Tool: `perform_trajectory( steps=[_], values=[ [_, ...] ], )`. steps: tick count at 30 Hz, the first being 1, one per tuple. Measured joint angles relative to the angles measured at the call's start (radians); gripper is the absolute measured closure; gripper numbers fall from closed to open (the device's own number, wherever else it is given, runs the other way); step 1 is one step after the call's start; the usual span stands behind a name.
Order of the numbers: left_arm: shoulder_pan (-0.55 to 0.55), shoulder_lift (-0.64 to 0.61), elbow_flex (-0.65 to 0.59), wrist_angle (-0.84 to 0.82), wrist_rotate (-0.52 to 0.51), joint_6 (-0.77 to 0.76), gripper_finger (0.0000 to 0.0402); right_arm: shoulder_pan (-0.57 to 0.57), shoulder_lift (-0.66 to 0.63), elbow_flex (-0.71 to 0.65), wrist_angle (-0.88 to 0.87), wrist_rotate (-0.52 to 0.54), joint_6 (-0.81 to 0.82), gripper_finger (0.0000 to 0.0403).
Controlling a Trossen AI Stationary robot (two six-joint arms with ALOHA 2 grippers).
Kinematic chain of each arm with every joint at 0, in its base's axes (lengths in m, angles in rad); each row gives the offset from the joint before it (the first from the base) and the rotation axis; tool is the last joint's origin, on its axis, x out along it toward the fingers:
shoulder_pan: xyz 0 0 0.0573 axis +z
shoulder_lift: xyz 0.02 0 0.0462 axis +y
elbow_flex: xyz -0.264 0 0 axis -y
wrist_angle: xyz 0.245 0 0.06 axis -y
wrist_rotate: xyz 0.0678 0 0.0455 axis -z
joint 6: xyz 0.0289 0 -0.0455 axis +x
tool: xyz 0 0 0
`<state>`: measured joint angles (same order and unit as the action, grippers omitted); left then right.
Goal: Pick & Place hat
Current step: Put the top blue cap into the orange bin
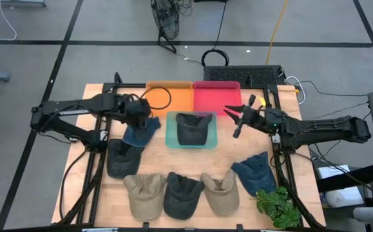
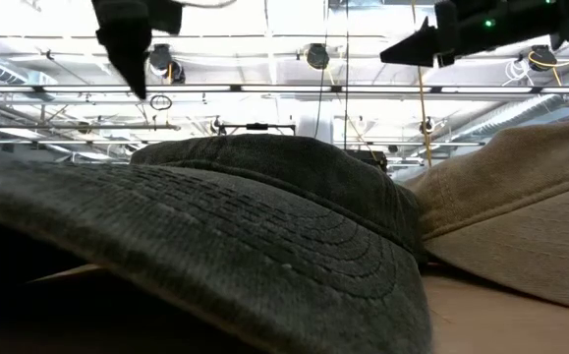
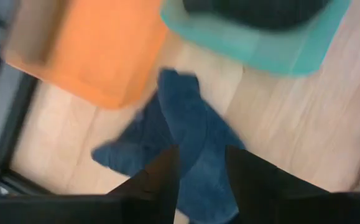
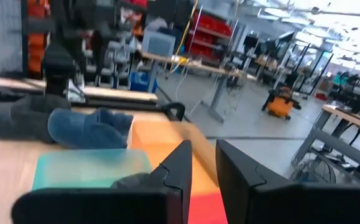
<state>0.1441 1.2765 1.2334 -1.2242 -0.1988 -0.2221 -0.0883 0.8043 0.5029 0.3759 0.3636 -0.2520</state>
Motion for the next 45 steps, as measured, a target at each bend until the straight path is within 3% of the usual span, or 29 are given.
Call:
perform_trajectory(
  steps=[14, 24, 34, 45],
  values=[
    [0.084, 0.176, -0.001, -0.113, 0.024, 0.247, 0.0261, 0.006, -0.020, -0.020, 0.016, -0.005, 0.003, 0.0353],
    [0.210, 0.189, -0.085, -0.111, 0.103, 0.518, 0.0261, 0.006, -0.020, -0.020, 0.014, -0.081, 0.001, 0.0353],
    [0.270, 0.188, -0.231, -0.051, 0.101, 0.580, 0.0261, 0.006, -0.020, -0.020, 0.007, -0.081, -0.031, 0.0353],
    [0.275, 0.188, -0.244, 0.057, 0.088, 0.653, 0.0261, 0.006, -0.020, -0.019, -0.012, -0.081, -0.029, 0.0353]
  ],
)
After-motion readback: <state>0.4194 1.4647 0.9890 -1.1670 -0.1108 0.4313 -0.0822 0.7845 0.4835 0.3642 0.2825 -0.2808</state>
